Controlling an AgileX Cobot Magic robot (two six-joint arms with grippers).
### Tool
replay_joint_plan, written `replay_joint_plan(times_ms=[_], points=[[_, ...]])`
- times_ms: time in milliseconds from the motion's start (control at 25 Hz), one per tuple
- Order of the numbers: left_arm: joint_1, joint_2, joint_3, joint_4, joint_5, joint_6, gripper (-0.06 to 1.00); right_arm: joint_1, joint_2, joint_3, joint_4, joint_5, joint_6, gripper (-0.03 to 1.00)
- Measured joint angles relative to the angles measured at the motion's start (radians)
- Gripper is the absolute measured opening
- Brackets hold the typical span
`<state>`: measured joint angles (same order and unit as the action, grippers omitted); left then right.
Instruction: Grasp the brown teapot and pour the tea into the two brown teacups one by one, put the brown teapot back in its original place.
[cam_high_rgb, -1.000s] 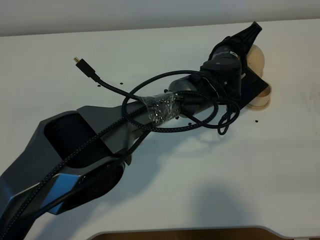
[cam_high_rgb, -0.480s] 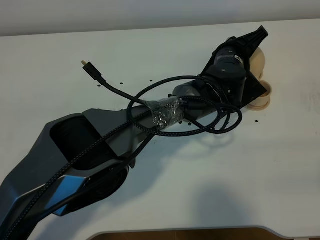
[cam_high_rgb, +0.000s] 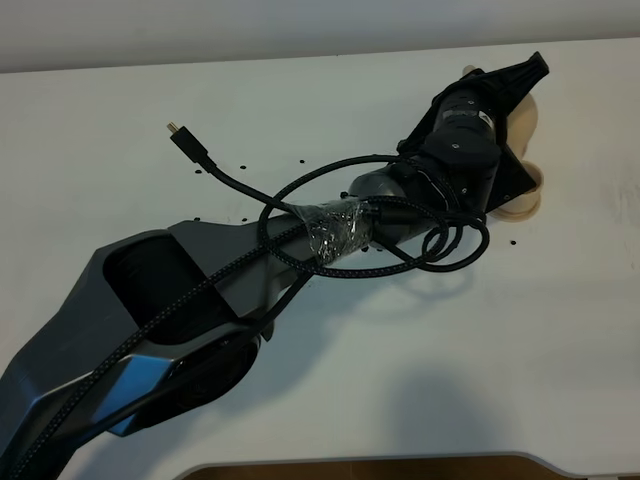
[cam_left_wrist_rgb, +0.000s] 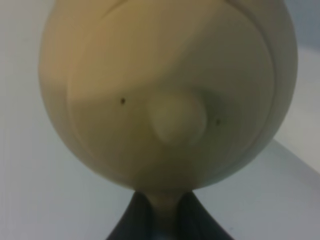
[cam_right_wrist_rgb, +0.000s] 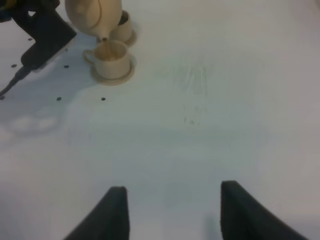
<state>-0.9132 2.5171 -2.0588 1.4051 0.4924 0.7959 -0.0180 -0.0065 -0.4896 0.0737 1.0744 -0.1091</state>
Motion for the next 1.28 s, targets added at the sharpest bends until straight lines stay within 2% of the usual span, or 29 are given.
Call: replay_joint_plan(times_ms=[920, 1280], points=[[-0.003, 0.0, 0.0, 0.123, 0.003, 0.0, 0.13, 0.0, 0.0, 0.0, 0.0, 0.0, 0.0, 0.41], [-0.003, 0.0, 0.0, 0.138, -0.004, 0.012, 0.13, 0.0, 0.0, 0.0, 0.0, 0.0, 0.0, 0.41]])
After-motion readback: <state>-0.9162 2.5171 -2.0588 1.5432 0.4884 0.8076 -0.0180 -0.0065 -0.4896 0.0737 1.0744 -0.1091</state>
